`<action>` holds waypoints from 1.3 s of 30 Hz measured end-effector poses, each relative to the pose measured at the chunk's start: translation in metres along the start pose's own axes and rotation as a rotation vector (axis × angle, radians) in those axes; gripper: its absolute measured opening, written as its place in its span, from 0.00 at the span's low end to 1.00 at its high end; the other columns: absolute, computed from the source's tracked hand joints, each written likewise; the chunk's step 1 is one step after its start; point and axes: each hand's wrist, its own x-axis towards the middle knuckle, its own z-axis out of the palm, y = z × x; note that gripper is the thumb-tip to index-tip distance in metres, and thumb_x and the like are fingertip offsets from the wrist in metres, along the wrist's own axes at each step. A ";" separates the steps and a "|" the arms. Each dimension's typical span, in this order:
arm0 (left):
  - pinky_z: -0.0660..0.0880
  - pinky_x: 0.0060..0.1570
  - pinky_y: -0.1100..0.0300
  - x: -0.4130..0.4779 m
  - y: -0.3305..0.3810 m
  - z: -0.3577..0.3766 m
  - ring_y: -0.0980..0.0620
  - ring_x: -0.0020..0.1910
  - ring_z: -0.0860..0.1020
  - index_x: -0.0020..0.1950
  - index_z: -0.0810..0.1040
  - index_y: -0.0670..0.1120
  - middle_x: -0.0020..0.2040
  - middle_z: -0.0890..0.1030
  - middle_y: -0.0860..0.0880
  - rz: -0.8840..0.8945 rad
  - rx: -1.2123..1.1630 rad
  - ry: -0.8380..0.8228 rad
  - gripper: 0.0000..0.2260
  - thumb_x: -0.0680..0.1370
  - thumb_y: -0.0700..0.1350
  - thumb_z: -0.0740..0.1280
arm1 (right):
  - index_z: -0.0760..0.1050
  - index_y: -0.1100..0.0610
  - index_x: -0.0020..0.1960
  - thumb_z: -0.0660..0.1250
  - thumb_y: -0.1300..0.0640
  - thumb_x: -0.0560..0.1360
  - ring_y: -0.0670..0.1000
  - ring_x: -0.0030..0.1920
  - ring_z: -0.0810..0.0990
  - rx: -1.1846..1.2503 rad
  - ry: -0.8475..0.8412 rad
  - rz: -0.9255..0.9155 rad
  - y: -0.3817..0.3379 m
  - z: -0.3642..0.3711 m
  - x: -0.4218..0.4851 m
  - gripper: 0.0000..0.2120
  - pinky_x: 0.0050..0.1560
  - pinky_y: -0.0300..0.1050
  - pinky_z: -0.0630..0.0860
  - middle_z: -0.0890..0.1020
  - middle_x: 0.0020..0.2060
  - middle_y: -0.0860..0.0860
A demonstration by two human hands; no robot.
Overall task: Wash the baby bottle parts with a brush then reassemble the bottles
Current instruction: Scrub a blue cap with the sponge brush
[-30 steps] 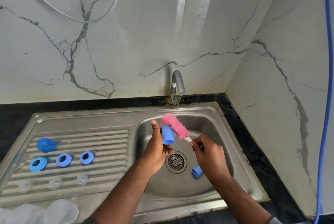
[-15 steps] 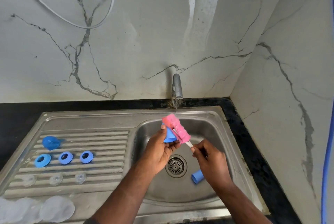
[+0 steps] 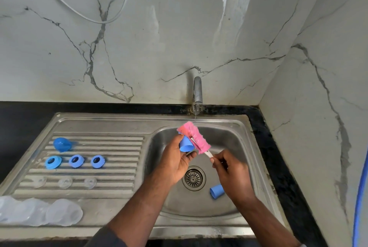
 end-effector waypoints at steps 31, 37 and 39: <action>0.83 0.46 0.54 0.011 0.005 0.009 0.48 0.47 0.83 0.66 0.75 0.41 0.54 0.83 0.40 0.085 -0.142 0.016 0.17 0.82 0.49 0.63 | 0.72 0.49 0.40 0.73 0.57 0.76 0.45 0.33 0.78 0.015 0.015 -0.047 0.010 -0.008 0.009 0.12 0.32 0.38 0.73 0.80 0.33 0.42; 0.79 0.39 0.58 0.010 0.000 0.011 0.50 0.42 0.80 0.68 0.74 0.40 0.49 0.81 0.42 0.096 -0.087 0.032 0.28 0.74 0.57 0.66 | 0.74 0.52 0.41 0.73 0.57 0.77 0.47 0.33 0.77 0.033 0.011 -0.026 0.012 -0.008 0.005 0.10 0.32 0.40 0.73 0.80 0.33 0.44; 0.78 0.47 0.53 0.010 -0.001 0.010 0.48 0.43 0.81 0.67 0.75 0.40 0.50 0.82 0.42 0.100 -0.066 0.032 0.26 0.75 0.56 0.67 | 0.73 0.50 0.40 0.72 0.57 0.77 0.46 0.33 0.77 0.056 -0.018 -0.056 0.010 -0.009 0.004 0.10 0.31 0.35 0.70 0.80 0.32 0.43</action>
